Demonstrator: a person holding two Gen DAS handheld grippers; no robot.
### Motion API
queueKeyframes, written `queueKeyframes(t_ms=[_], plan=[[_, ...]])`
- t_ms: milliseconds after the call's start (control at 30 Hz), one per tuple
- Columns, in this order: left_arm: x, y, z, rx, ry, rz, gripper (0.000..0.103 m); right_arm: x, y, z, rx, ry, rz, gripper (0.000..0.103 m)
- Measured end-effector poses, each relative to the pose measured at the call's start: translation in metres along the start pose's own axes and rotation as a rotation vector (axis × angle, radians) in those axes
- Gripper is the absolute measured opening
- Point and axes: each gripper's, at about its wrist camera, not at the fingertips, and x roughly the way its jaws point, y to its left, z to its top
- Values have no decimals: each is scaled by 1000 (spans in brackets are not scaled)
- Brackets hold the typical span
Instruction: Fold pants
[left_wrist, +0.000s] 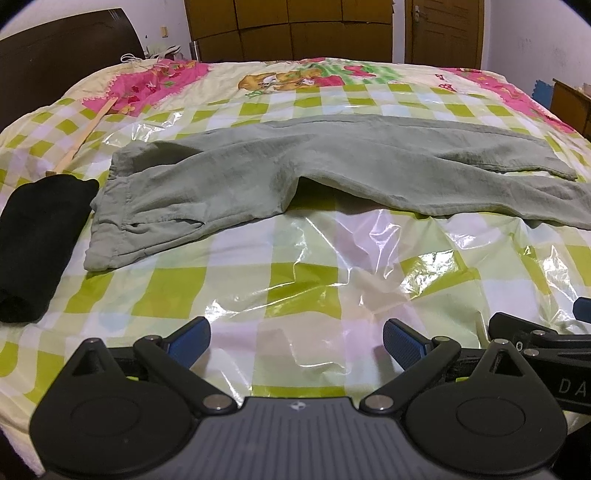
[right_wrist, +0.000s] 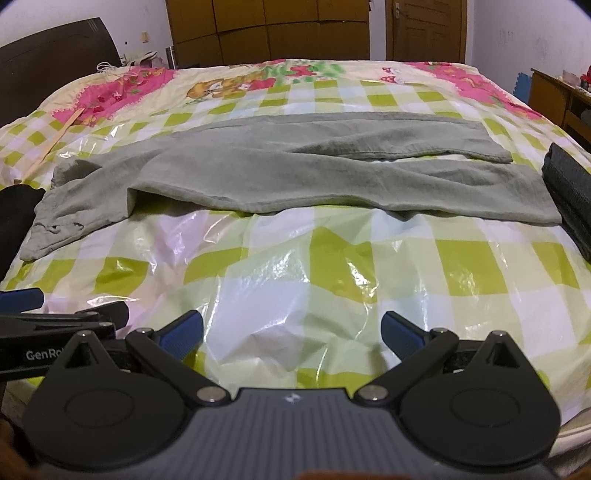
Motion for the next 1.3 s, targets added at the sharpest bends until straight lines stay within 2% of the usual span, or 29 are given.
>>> queueKeyframes(t_ms=[1300], plan=[[0, 2, -1, -15, 0, -15, 103, -4, 6, 1, -14, 8, -28, 102]])
